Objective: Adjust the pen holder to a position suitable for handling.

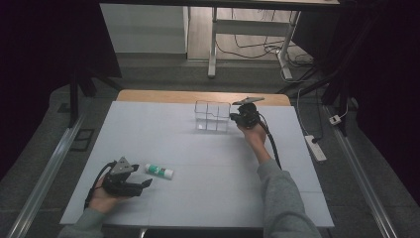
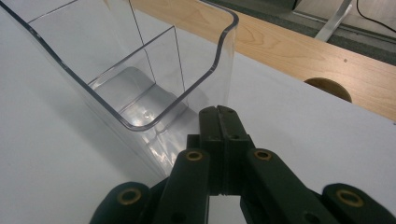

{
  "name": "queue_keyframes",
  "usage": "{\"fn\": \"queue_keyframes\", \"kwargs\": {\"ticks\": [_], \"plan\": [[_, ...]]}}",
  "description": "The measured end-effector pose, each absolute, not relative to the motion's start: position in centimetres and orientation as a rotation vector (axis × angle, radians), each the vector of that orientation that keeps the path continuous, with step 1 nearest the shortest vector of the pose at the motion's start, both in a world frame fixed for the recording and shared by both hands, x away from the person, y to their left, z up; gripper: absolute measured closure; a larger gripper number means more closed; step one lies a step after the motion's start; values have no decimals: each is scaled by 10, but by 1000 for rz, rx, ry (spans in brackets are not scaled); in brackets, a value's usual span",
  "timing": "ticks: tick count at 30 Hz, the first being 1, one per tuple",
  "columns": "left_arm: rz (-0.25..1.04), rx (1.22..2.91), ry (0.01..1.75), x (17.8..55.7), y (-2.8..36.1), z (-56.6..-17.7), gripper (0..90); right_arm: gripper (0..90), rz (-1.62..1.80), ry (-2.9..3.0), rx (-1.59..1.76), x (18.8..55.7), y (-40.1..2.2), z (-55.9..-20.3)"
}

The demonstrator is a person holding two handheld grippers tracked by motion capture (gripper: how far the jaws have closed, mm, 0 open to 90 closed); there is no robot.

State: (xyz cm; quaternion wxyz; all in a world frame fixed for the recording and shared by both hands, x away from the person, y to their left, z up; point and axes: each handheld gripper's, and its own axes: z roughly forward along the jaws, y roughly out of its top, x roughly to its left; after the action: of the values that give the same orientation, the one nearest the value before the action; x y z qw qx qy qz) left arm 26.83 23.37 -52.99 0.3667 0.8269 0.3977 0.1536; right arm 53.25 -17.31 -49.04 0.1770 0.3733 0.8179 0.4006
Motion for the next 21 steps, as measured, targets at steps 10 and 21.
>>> {"fn": "queue_keyframes", "kwargs": {"ticks": [10, 21], "plan": [[395, 2123, 1026, 268, 235, -530, 233, 887, 1124, 2316, 1047, 538, -162, -490], [395, 2127, 1029, 268, 235, -531, 233, 887, 1174, 2308, 1079, 539, -158, -493]]}}
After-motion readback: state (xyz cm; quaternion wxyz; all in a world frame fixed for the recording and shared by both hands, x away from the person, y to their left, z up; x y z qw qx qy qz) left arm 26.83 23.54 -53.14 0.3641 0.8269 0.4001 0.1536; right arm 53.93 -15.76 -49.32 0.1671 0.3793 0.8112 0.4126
